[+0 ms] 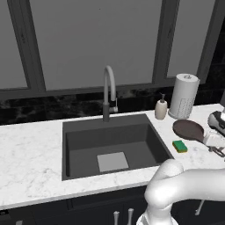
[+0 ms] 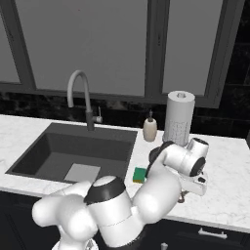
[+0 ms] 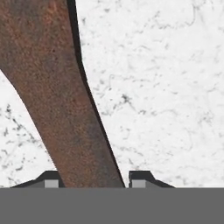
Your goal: Pick the pan and sponge and place them into the sink. Then turn on the water.
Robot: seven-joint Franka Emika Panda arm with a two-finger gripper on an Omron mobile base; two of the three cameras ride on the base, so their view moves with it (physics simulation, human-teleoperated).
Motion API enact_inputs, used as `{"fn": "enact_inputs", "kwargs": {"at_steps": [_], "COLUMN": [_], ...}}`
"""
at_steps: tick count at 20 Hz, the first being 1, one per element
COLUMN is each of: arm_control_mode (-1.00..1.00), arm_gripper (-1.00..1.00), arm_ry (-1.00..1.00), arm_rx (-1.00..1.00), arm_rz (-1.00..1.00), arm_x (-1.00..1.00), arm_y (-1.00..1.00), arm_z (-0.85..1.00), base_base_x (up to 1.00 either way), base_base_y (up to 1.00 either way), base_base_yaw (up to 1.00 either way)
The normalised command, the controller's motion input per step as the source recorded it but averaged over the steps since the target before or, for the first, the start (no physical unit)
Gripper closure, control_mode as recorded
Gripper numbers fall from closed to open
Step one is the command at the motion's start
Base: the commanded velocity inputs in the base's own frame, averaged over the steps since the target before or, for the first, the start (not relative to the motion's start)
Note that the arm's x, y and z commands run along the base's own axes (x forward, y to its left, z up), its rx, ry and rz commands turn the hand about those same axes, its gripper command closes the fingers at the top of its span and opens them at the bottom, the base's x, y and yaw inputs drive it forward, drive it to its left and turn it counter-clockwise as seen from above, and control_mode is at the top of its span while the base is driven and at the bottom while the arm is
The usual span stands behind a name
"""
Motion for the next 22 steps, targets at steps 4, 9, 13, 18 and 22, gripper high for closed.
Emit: {"fn": "enact_inputs", "kwargs": {"at_steps": [4,9,13,18,22], "arm_control_mode": [-1.0,-1.0,-1.0,-1.0,-1.0], "arm_gripper": [1.0,1.0,1.0,1.0,1.0], "arm_ry": [-0.05,-0.1,-0.17,-0.02,-0.01], "arm_rx": [-0.01,-0.08,-0.13,-0.12,-0.08], "arm_rz": [0.0,0.0,0.0,0.0,0.0], "arm_x": [-0.21,-0.61,-0.63,-0.25,-0.19], "arm_y": [0.03,0.31,0.71,0.54,0.66], "arm_z": [0.06,0.29,0.38,0.76,0.67], "base_base_x": [0.0,0.0,0.0,0.0,0.0], "base_base_y": [0.0,0.0,0.0,0.0,0.0], "base_base_yaw": [0.0,0.0,0.0,0.0,0.0]}}
